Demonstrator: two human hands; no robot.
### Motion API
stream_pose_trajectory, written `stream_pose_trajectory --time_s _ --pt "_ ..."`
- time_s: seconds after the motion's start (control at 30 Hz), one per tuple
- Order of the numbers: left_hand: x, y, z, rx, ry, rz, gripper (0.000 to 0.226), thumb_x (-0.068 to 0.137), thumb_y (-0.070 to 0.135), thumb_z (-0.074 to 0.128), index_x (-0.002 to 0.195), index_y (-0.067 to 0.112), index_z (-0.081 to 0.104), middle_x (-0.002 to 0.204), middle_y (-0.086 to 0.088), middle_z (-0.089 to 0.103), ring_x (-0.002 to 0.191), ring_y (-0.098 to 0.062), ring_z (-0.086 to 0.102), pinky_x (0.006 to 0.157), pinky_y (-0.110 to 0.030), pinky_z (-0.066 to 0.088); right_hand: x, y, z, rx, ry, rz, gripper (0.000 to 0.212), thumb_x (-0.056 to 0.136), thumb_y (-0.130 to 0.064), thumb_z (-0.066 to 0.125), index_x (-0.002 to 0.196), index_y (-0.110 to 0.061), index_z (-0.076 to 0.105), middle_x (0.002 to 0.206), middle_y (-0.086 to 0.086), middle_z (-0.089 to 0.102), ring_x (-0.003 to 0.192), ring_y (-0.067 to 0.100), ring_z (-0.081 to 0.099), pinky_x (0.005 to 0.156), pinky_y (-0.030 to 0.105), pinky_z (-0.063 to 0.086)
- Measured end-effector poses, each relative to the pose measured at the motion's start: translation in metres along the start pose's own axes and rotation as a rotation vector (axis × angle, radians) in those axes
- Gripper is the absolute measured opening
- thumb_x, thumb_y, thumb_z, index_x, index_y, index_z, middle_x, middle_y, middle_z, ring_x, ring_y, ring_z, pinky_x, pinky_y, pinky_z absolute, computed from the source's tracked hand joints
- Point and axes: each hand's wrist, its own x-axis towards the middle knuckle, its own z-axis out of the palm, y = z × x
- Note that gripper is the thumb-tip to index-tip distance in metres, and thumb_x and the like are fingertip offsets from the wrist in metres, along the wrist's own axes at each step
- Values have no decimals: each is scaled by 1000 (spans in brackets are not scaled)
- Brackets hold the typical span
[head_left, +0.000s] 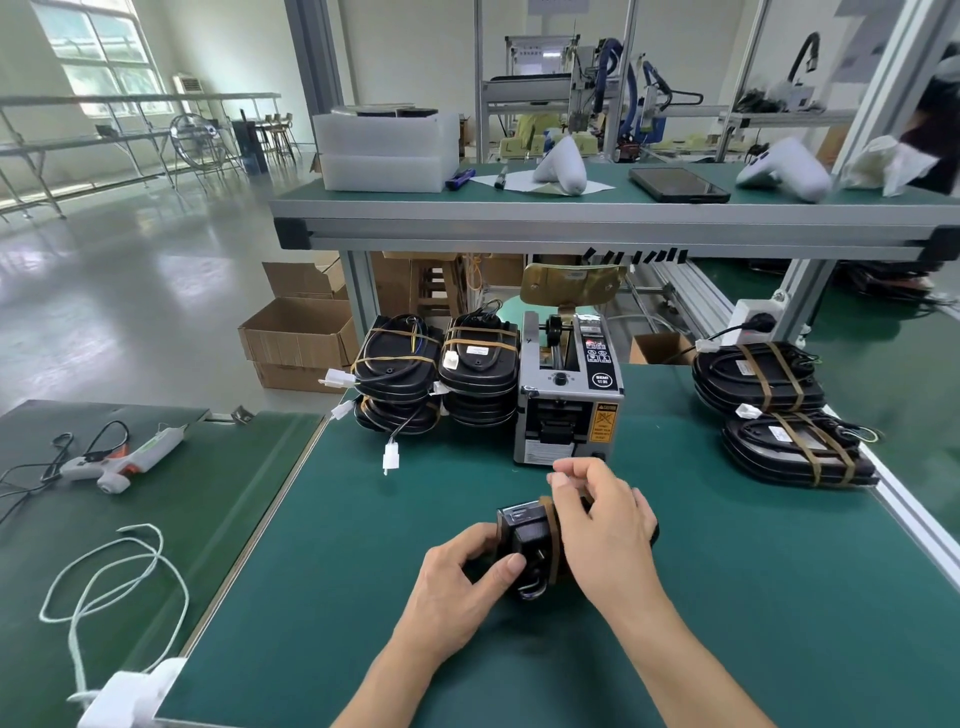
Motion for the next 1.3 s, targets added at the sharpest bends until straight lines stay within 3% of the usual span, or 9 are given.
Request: stream_pose_trajectory --time_s 0.13,0.23,0.33,0.43,0.5,0.63,0.97,1.1,1.3 --pt "0 0 0 8 -3 -3 31 96 57 68 112 31 74 106 11 79 102 -15 74 88 -20 54 17 1 -11 -31 33 1 9 101 -32 62 94 -32 67 86 -21 68 91 -19 53 118 49 30" --pt "1 1 0 5 -7 -6 29 96 54 69 112 30 74 105 11 79 101 -15 75 88 -21 54 40 -3 -18 -10 2 18 13 97 -31 65 84 -31 69 79 -18 69 85 -1 63 90 36 50" --pt "0 0 0 7 -6 -14 28 96 54 68 111 30 74 104 10 79 99 -14 75 88 -22 55 70 -2 -17 -25 -97 105 18 94 -23 63 79 -20 73 76 -9 71 82 14 68 74 31 50" --pt "0 -2 0 -3 -12 -26 28 95 53 69 110 30 75 103 8 79 97 -14 74 89 -29 57 98 1 -8 71 -160 278 21 92 -13 61 80 -1 73 84 16 76 71 20 67 66 34 53" --pt "0 -2 0 -12 -15 -29 29 95 54 69 112 31 75 103 8 79 97 -14 75 90 -32 58 111 3 -2 190 -165 407 19 93 -6 61 76 -4 71 90 22 77 67 23 67 61 32 51" --pt "1 -3 0 -14 -18 -22 27 96 52 69 116 35 74 108 9 80 102 -15 75 93 -31 58 124 3 6 366 -135 555 15 97 -2 59 83 -7 63 91 18 74 61 20 66 51 26 47" --pt "1 -4 0 -19 -12 -3 37 94 64 67 120 38 72 110 9 80 104 -15 76 96 -38 58 132 -3 19 573 -38 754 1 98 -1 62 97 -2 63 89 14 74 60 17 66 51 27 48" --pt "2 -5 1 -17 -17 -10 32 95 58 69 121 38 72 111 9 80 104 -14 76 96 -38 58 133 -5 26 627 -2 780 3 96 -1 63 99 -2 64 84 13 73 56 17 65 49 26 45" --pt "2 -6 1 -18 -25 -13 37 95 63 68 122 38 72 114 10 80 108 -15 75 98 -39 58 136 0 33 686 51 824 3 94 -3 66 92 -3 64 74 10 72 52 16 65 50 25 45"
